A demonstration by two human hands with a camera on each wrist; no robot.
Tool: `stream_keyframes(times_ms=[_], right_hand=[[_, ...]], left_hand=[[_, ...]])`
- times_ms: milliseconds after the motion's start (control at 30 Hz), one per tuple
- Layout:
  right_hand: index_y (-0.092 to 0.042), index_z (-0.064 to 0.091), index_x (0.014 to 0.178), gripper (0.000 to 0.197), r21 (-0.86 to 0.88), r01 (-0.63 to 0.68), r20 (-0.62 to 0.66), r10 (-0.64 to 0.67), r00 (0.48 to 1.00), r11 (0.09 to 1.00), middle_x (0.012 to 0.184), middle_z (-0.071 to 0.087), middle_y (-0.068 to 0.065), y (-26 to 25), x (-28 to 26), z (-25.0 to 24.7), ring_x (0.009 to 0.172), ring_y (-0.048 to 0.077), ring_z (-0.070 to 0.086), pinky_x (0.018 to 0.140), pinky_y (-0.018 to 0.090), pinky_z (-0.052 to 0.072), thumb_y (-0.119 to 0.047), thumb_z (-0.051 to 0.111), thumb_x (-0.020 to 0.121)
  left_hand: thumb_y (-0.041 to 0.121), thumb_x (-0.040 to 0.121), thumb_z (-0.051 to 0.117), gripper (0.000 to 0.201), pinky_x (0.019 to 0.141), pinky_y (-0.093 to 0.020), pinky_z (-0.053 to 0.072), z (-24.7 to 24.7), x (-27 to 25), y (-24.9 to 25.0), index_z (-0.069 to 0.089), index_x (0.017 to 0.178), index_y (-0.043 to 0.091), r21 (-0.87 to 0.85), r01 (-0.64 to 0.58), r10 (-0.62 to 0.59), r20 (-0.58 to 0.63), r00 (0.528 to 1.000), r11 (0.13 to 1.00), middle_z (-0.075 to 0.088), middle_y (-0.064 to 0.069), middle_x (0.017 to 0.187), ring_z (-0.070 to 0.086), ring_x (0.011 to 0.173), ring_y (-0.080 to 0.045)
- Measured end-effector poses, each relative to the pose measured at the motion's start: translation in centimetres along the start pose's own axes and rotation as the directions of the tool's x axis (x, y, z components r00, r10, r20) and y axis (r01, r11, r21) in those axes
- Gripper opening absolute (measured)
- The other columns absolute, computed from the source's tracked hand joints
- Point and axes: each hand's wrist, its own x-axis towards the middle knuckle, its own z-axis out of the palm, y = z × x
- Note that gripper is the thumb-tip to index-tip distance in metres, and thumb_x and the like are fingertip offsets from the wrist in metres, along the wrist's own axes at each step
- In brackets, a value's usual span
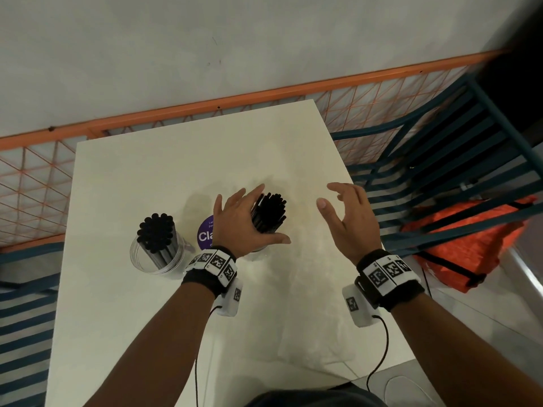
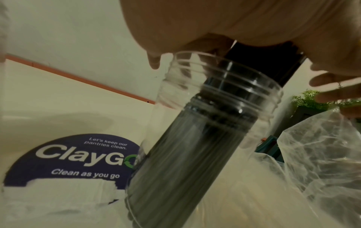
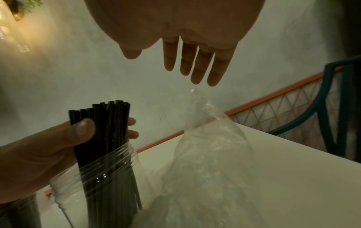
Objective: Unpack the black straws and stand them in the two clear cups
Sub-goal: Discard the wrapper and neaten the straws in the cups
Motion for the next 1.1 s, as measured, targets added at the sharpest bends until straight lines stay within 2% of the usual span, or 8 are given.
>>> stream_keyframes(times_ms=[167,300,467,667,800,933,1000,1100], right_hand=[[-0.026,0.041,0.135,0.082,-0.117,-0.298,0.081,0.308,0.948,0.947,0.143,0.041,0.003,2.2,-3.0,-1.2,0.127,0.025,0.048,0.092,0.049,0.051,-0.08,0.05,0.074],[-0.039,0.006,0.149,0.122,-0.211,-0.519,0.25,0.559,0.791,0.828,0.159,0.017,0.007,3.4,-7.9,-0.5,0.129,0.034,0.048,0.097,0.057,0.046,-0.09,0.061,0.052],[-0.057,-0.016,0.143,0.124,-0.408,-0.143,0.471,0.342,0.813,0.902,0.163,-0.01,0.006,4.5,-10.4,3.6,0.122,0.035,0.053,0.081,0.048,0.054,-0.075,0.073,0.058],[-0.029,0.056,0.124,0.036,-0.271,0.01,0.678,0.183,0.712,0.963,0.126,0.049,0.004,4.6,-10.5,3.9,0.095,0.037,0.063,0.078,0.038,0.051,-0.022,0.058,0.088],[-0.016,0.071,0.105,0.023,0.141,-0.207,0.694,0.053,0.718,0.968,0.104,0.07,-0.001,0.9,-10.8,0.4,0.092,0.017,0.066,0.079,0.031,0.051,-0.016,0.065,0.083],[-0.018,0.057,0.09,0.019,0.603,-0.378,0.434,0.109,0.894,0.703,0.078,0.061,-0.007,-2.7,-11.8,-2.4,0.072,0.012,0.057,0.062,0.035,0.049,-0.024,0.063,0.072],[-0.02,0.056,0.104,0.035,0.532,-0.192,0.257,0.059,0.965,0.824,0.094,0.062,-0.012,-3.5,-12.7,-3.1,0.087,0.011,0.059,0.072,0.032,0.051,-0.041,0.063,0.077],[-0.022,0.051,0.133,0.076,0.107,0.223,0.128,-0.236,0.963,0.969,0.139,0.05,0.002,-3.6,-15.2,-2.6,0.13,0.023,0.044,0.102,0.042,0.039,-0.069,0.062,0.074]], left_hand=[[0.096,0.043,0.057,0.134,0.117,-0.055,0.027,-1.4,-1.3,0.1,0.028,0.153,0.026,-0.172,-0.045,0.031,-0.081,0.996,0.984,0.056,0.006,0.143,0.047,0.137,-0.018],[0.057,0.072,0.069,0.083,0.096,-0.018,0.046,-1.8,-6.3,-0.4,0.043,0.141,0.018,-0.49,-0.022,-0.142,-0.295,0.945,0.871,0.06,0.008,0.128,0.056,0.116,0.002],[0.048,0.086,0.061,0.023,0.074,-0.026,0.052,0.2,-15.5,-0.6,0.062,0.096,0.027,-0.319,-0.059,-0.059,-0.348,0.936,0.946,0.065,0.023,0.095,0.064,0.081,-0.004],[0.09,0.055,0.063,0.111,0.114,-0.039,0.039,4.3,-19.1,0.3,0.011,0.147,0.057,-0.018,-0.04,0.043,0.244,0.969,0.999,0.019,0.014,0.162,0.034,0.144,-0.011],[0.082,0.044,0.078,0.136,0.12,-0.041,0.024,5.8,-17.0,4.4,-0.001,0.152,0.052,-0.235,-0.069,0.125,0.232,0.964,0.969,0.003,0.004,0.169,0.011,0.154,-0.013],[0.029,0.064,0.082,0.068,0.084,-0.021,0.056,5.4,-15.1,8.1,0.055,0.126,0.027,-0.734,-0.031,0.075,0.027,0.997,0.678,0.071,0.017,0.118,0.067,0.108,-0.001],[0.025,0.077,0.071,0.038,0.072,-0.026,0.059,5.1,-14.6,9.0,0.063,0.112,0.012,-0.789,0.01,0.01,0.02,1.0,0.614,0.075,0.0,0.099,0.073,0.089,-0.011],[0.021,0.09,0.062,0.006,0.066,-0.011,0.051,3.6,-14.7,10.2,0.062,0.094,0.016,-0.895,0.426,-0.139,0.408,0.902,0.133,0.066,0.002,0.089,0.067,0.076,0.003]])
